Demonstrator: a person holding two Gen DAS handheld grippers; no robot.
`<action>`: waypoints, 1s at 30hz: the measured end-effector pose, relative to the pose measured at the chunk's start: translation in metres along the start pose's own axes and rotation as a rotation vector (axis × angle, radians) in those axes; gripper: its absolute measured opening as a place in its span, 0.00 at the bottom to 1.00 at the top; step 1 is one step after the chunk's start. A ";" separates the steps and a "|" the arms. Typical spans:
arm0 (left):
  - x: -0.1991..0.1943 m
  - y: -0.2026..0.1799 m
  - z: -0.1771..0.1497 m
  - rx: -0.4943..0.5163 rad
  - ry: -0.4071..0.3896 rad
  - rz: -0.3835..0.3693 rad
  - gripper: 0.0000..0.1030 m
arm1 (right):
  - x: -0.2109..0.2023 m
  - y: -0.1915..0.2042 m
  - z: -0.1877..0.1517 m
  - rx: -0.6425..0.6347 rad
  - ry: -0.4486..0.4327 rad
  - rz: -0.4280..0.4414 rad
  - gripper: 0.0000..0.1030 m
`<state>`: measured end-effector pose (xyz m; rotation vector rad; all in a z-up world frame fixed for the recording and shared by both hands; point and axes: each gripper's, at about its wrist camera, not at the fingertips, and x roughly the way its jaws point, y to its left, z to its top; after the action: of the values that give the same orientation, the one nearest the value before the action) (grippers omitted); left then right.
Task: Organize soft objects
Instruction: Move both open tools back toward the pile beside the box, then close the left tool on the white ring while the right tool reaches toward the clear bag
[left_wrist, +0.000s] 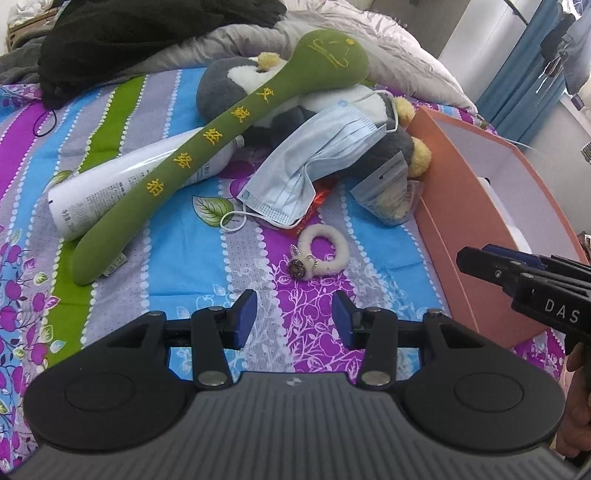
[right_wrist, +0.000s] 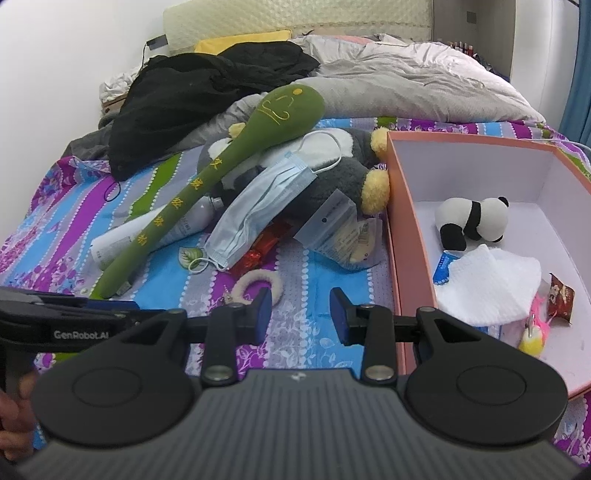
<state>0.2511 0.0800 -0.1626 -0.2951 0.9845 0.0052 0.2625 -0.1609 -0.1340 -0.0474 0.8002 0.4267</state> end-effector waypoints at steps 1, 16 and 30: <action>0.003 0.000 0.001 -0.001 0.004 0.001 0.49 | 0.003 -0.001 0.001 0.001 0.004 0.002 0.37; 0.054 0.007 0.017 -0.016 0.025 -0.001 0.65 | 0.045 -0.001 0.017 -0.031 0.027 0.032 0.52; 0.104 0.000 0.023 -0.003 0.051 -0.062 0.63 | 0.108 -0.008 0.044 -0.011 0.022 -0.055 0.52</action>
<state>0.3278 0.0718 -0.2365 -0.3297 1.0259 -0.0581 0.3628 -0.1214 -0.1803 -0.0843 0.8160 0.3797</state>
